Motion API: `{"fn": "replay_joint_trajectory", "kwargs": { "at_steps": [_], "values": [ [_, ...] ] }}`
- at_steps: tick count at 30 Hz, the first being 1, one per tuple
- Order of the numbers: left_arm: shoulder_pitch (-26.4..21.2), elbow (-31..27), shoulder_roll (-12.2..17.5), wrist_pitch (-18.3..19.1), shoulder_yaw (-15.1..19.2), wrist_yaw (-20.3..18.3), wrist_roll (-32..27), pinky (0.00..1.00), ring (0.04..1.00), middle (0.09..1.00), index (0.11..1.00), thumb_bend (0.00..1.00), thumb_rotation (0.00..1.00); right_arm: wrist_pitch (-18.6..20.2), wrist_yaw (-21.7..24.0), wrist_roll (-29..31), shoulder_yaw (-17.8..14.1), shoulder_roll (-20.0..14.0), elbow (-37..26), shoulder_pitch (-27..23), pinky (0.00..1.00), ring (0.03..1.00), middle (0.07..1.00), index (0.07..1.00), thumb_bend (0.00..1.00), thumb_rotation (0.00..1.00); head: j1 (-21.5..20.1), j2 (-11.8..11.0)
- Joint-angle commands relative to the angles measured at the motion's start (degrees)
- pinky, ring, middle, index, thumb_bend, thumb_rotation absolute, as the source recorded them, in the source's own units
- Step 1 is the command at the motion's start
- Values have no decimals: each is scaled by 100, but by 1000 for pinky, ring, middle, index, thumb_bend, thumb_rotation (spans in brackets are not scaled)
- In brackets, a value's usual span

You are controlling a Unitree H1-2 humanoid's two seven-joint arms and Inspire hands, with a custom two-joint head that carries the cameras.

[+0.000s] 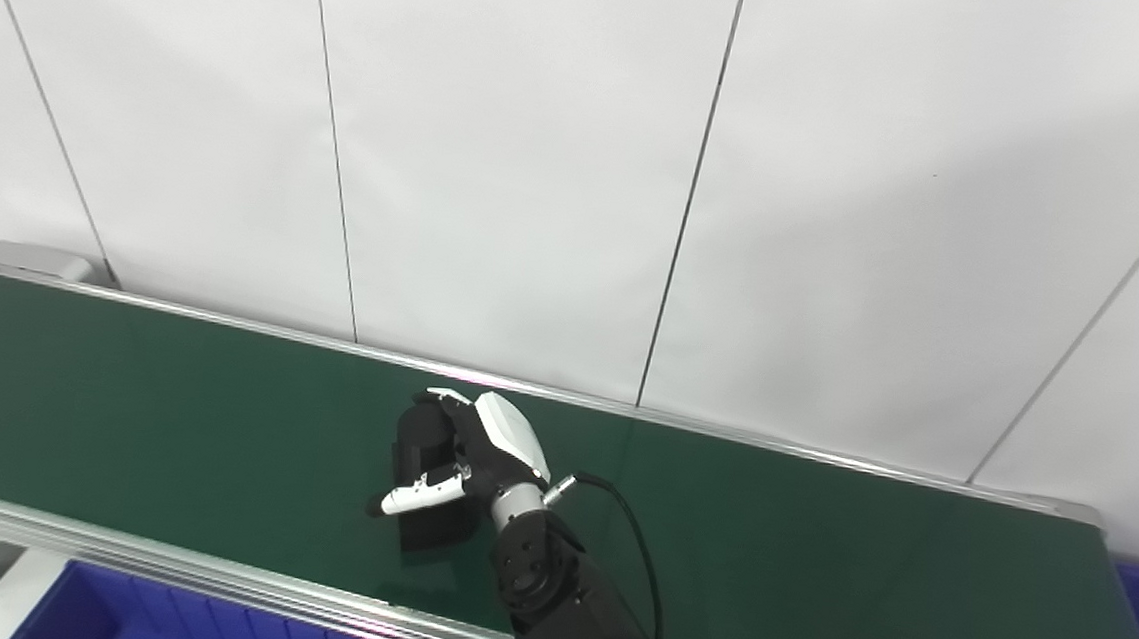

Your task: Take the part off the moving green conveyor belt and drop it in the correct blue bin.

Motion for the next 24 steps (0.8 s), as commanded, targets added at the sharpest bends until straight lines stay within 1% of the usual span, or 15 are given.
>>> {"fn": "replay_joint_trajectory", "kwargs": {
  "at_steps": [1,2,3,4,5,6,7,10,11,12,14,19,22,23,24],
  "values": [
    [15,-209,15,-226,-8,123,52,598,713,762,773,956,270,-423,-224,-50,20,174,230,-355,688,772,816,813,716,80,3,7],
    [28,-234,18,-226,-2,122,80,600,713,761,776,955,269,-518,-316,-40,8,188,414,-399,686,772,818,803,695,62,3,23],
    [37,-250,20,-225,2,122,98,607,715,763,778,954,271,-593,-384,-29,-2,199,549,-433,658,741,794,783,652,25,3,23],
    [55,-266,19,-225,21,93,107,609,716,764,779,954,272,-687,-518,-29,-13,215,707,-461,648,730,786,776,637,12,-2,36],
    [69,-280,19,-225,38,66,109,625,725,770,783,953,282,-755,-626,-30,-19,229,823,-481,575,639,613,745,584,5,-13,45],
    [78,-287,18,-225,49,46,107,631,729,773,784,953,287,-804,-702,-30,-21,240,908,-500,537,595,543,730,561,1,-13,45],
    [85,-292,14,-225,60,47,110,630,728,771,784,954,288,-820,-784,-75,15,234,965,-504,516,574,514,713,550,0,-13,45],
    [97,-295,0,-225,80,56,136,634,730,769,784,955,289,-846,-975,-162,77,219,1068,-496,506,554,496,684,544,0,-13,45],
    [100,-301,-2,-224,86,51,131,638,732,770,785,955,289,-841,-1036,-179,78,215,1084,-482,508,549,494,678,545,0,-19,77],
    [102,-305,-4,-224,91,46,127,639,731,768,786,955,288,-838,-1078,-190,80,212,1098,-474,509,477,521,668,531,0,-19,77],
    [107,-311,-6,-223,109,29,116,642,732,767,785,957,288,-845,-1169,-219,97,197,1107,-445,508,440,534,660,524,0,-35,83],
    [72,-299,27,-225,90,60,157,640,731,767,786,955,290,-893,-1364,-244,93,153,1076,-342,507,430,531,650,525,0,-47,84],
    [50,-281,45,-225,90,66,165,642,730,767,788,955,292,-1010,-1487,-213,62,123,1015,-258,579,443,512,640,528,0,-69,78],
    [43,-275,52,-225,89,64,159,636,727,767,789,953,287,-1039,-1516,-194,44,112,978,-225,578,442,512,637,528,0,-69,78],
    [42,-273,54,-224,102,55,165,648,734,769,790,952,282,-1061,-1533,-170,22,104,944,-196,550,438,517,634,525,0,-75,77]
  ]
}}
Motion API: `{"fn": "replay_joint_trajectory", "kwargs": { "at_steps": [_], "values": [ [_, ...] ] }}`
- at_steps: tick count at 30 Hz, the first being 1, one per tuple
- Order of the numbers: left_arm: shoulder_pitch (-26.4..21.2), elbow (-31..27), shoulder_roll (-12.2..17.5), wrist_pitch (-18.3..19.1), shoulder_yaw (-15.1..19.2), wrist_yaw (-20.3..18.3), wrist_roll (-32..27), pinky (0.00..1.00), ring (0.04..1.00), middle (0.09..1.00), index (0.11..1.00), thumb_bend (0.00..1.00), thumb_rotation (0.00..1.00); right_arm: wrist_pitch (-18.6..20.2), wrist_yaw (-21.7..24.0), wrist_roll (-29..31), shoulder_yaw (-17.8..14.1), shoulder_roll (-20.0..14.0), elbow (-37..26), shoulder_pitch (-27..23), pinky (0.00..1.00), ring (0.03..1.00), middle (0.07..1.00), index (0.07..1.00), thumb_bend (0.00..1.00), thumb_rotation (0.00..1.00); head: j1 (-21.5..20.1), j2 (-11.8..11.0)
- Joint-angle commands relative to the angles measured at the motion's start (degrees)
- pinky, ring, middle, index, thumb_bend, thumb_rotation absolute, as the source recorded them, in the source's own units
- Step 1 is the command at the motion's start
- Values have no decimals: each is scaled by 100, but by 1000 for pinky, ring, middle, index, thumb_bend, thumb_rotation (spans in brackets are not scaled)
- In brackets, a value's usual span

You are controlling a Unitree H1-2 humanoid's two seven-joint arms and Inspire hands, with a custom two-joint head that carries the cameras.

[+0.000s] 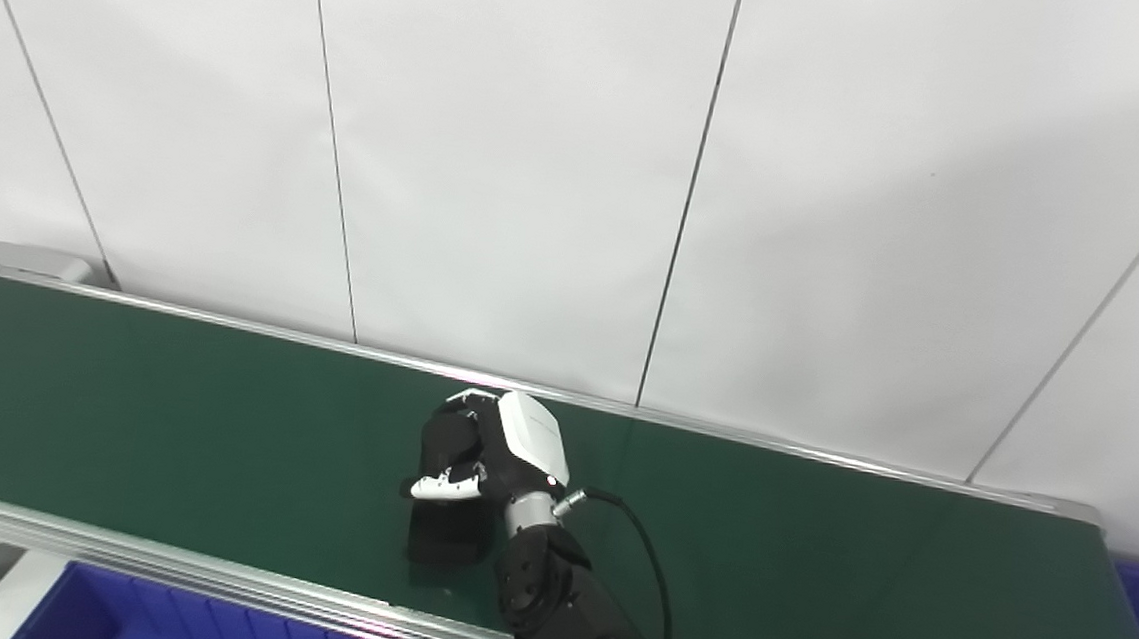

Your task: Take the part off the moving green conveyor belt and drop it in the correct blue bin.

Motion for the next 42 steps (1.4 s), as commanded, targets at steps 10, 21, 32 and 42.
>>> {"fn": "replay_joint_trajectory", "kwargs": {
  "at_steps": [10,21,32,42],
  "values": [
    [-36,-107,12,-225,109,-90,-62,665,748,781,794,959,273,-383,52,261,-337,-144,-1564,652,325,465,560,612,486,0,-56,45],
    [-31,-145,43,-225,246,-356,-389,655,759,806,807,943,271,432,870,635,-788,-257,-4794,2057,316,467,573,608,482,0,-275,222],
    [34,-283,40,-225,419,-594,-490,719,795,831,831,883,329,1066,1455,752,-1065,-491,-6688,3036,311,463,572,599,481,0,-557,547],
    [140,-659,119,-222,631,-917,-686,728,801,836,834,796,343,1489,2108,1041,-1266,-1013,-7999,3984,339,461,555,602,487,0,-661,1011]
  ]
}}
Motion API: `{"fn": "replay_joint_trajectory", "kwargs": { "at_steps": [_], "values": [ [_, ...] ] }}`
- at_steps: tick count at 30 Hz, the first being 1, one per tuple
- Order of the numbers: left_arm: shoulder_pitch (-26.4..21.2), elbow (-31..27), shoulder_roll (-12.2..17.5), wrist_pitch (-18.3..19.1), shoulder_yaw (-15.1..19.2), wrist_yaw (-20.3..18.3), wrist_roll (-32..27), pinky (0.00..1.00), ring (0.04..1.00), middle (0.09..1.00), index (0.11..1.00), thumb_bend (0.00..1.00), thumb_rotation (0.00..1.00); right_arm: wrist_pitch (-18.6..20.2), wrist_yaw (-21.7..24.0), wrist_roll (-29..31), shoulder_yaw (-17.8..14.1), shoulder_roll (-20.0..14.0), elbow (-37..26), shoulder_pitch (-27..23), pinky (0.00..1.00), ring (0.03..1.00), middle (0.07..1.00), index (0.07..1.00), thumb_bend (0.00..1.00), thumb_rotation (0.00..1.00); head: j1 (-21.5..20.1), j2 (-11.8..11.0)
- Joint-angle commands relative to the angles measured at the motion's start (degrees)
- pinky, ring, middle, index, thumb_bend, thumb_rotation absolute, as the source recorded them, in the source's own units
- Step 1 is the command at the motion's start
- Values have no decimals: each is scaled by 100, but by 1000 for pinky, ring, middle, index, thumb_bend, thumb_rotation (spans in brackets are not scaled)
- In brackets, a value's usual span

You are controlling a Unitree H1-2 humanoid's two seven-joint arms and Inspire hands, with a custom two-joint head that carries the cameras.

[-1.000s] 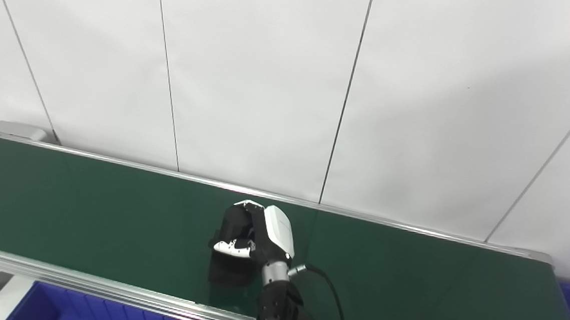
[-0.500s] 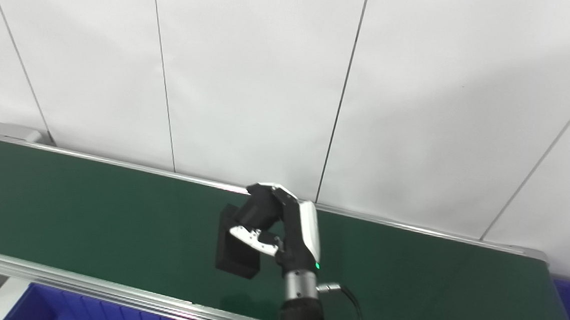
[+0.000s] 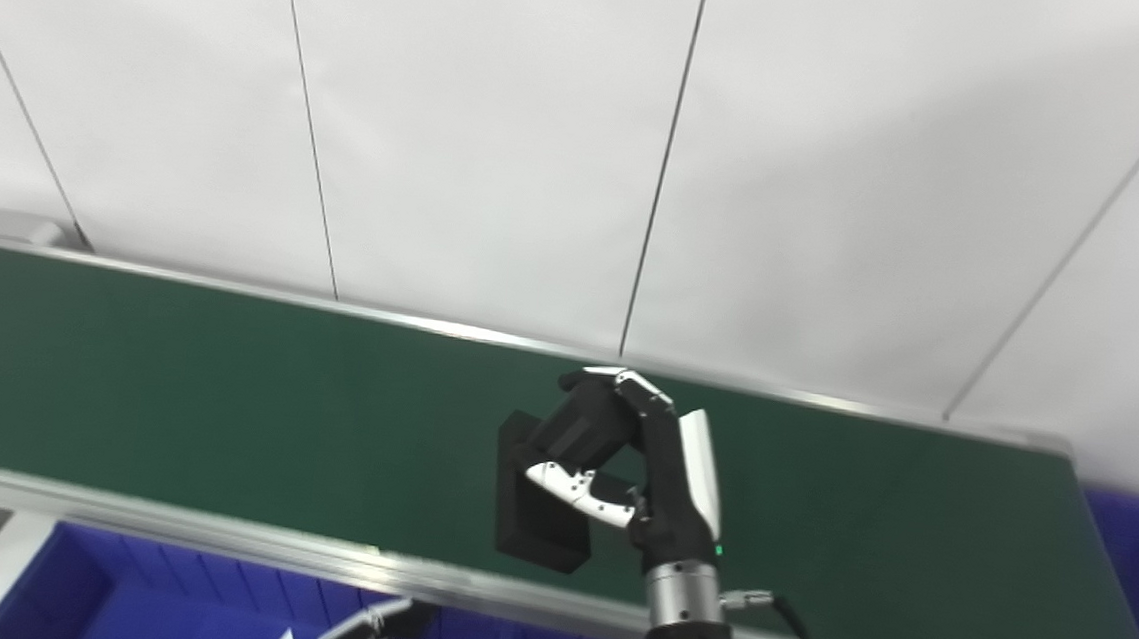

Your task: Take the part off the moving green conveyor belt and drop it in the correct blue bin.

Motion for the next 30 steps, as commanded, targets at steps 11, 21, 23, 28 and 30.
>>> {"fn": "replay_joint_trajectory", "kwargs": {
  "at_steps": [11,21,23,28,30],
  "values": [
    [289,-825,-16,-131,789,-791,-358,684,759,799,802,833,238,158,511,-93,-46,-644,-1151,894,343,454,544,598,490,0,-109,505],
    [385,-1112,-143,153,1133,-1195,-392,699,771,801,793,845,223,706,1397,-189,-9,-1451,-1568,1318,320,427,508,570,485,0,-131,784],
    [389,-1146,-151,185,1178,-1267,-413,703,774,803,794,840,217,851,1551,-287,23,-1590,-1561,1307,329,426,505,567,486,0,-142,838],
    [414,-1234,-185,240,1302,-1390,-420,699,771,801,793,835,203,1117,1848,-598,169,-1815,-1511,1231,313,434,511,566,485,0,-166,971],
    [417,-1264,-189,240,1340,-1438,-432,692,767,799,793,832,200,1197,1992,-763,259,-1920,-1479,1181,306,438,514,569,485,0,-180,1015]
  ]
}}
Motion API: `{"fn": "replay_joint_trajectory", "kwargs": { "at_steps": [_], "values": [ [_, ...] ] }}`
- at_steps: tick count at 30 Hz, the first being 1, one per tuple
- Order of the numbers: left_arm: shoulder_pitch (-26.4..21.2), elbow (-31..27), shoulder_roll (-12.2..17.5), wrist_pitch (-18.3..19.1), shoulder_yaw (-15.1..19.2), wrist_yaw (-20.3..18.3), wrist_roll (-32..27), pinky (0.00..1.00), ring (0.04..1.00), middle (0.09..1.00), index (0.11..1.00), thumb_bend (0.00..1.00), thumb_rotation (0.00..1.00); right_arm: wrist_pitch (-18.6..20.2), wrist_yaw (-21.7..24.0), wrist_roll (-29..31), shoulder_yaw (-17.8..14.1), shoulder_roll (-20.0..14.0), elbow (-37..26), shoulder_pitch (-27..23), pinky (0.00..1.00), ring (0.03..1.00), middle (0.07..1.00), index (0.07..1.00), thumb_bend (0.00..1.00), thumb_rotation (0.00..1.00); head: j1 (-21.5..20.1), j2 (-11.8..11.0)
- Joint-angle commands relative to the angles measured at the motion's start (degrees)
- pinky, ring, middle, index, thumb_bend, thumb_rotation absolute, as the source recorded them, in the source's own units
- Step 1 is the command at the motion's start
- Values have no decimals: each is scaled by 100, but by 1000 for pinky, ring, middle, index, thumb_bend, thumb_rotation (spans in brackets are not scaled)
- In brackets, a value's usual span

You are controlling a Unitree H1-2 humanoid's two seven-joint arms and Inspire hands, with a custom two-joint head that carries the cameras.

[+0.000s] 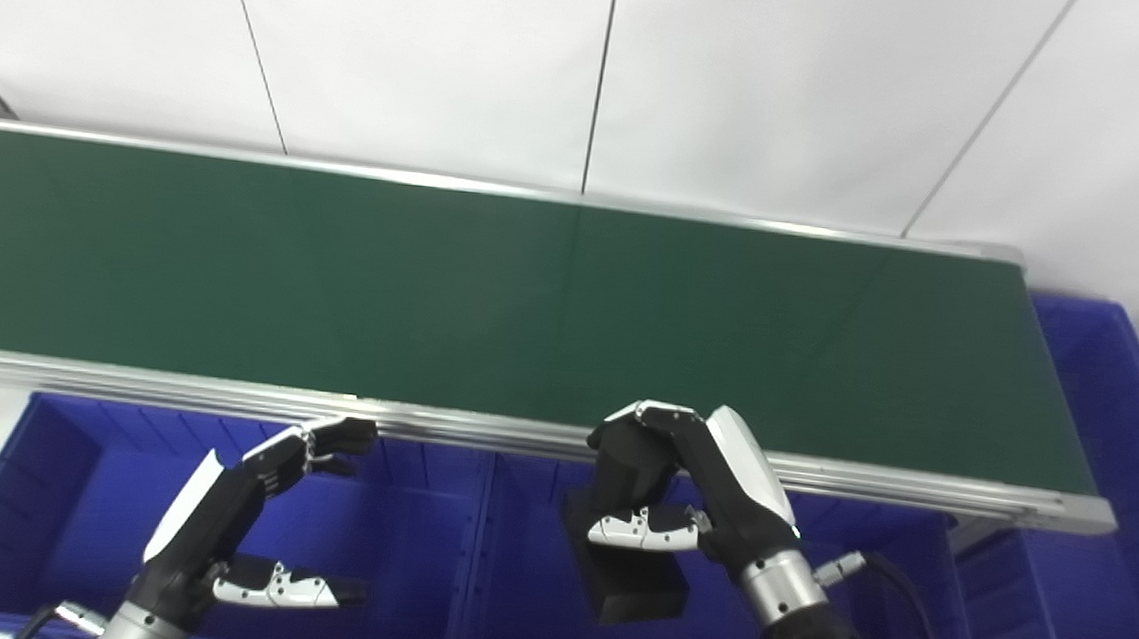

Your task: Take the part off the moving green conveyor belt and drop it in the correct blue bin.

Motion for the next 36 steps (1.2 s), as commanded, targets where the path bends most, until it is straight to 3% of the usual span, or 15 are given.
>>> {"fn": "replay_joint_trajectory", "kwargs": {
  "at_steps": [1,3,11,15,21,23,24,25,26,28,32,36],
  "values": [
    [22,-264,18,-69,87,-86,-92,691,766,798,794,834,203,51,130,-167,56,-152,-111,-179,365,423,508,564,493,0,-5,27],
    [20,-291,23,-57,115,-141,-155,695,769,798,793,837,194,54,260,-276,142,-254,-48,-245,412,403,504,564,501,0,-17,59],
    [46,-435,-18,69,252,-270,-121,694,765,796,793,846,205,20,480,-1166,601,-449,229,-442,423,400,495,567,504,0,-40,149],
    [35,-434,-22,55,295,-323,-129,692,764,794,793,843,213,-144,478,-1639,868,-505,436,-489,339,405,526,501,510,0,-61,172],
    [31,-452,-47,93,352,-391,-163,687,762,793,791,851,212,-33,709,-1958,1091,-493,612,-568,272,413,516,493,511,0,-87,187],
    [21,-427,-46,62,362,-418,-220,689,763,795,793,850,202,132,972,-2088,1174,-511,624,-632,304,412,528,494,509,0,-88,195],
    [15,-411,-45,42,365,-433,-256,692,765,795,793,846,189,215,1120,-2157,1213,-522,621,-666,422,550,681,497,503,77,-88,195],
    [8,-393,-44,18,371,-439,-268,692,765,794,792,845,185,217,1229,-2217,1252,-541,643,-702,463,597,733,498,501,104,-99,201],
    [4,-382,-44,4,376,-445,-273,695,766,794,792,845,184,206,1303,-2262,1269,-548,659,-724,503,646,785,640,541,53,-99,201],
    [7,-388,-51,19,387,-455,-279,698,767,793,792,846,179,149,1402,-2386,1306,-557,688,-758,563,712,837,764,587,22,-93,193],
    [10,-399,-54,9,398,-462,-251,693,764,793,793,843,177,12,1413,-2551,1309,-556,639,-739,799,896,907,843,722,192,-68,187],
    [34,-441,-58,56,406,-460,-210,695,767,794,793,843,181,-35,1278,-2414,1182,-475,516,-609,832,927,937,905,769,264,-23,188]
  ]
}}
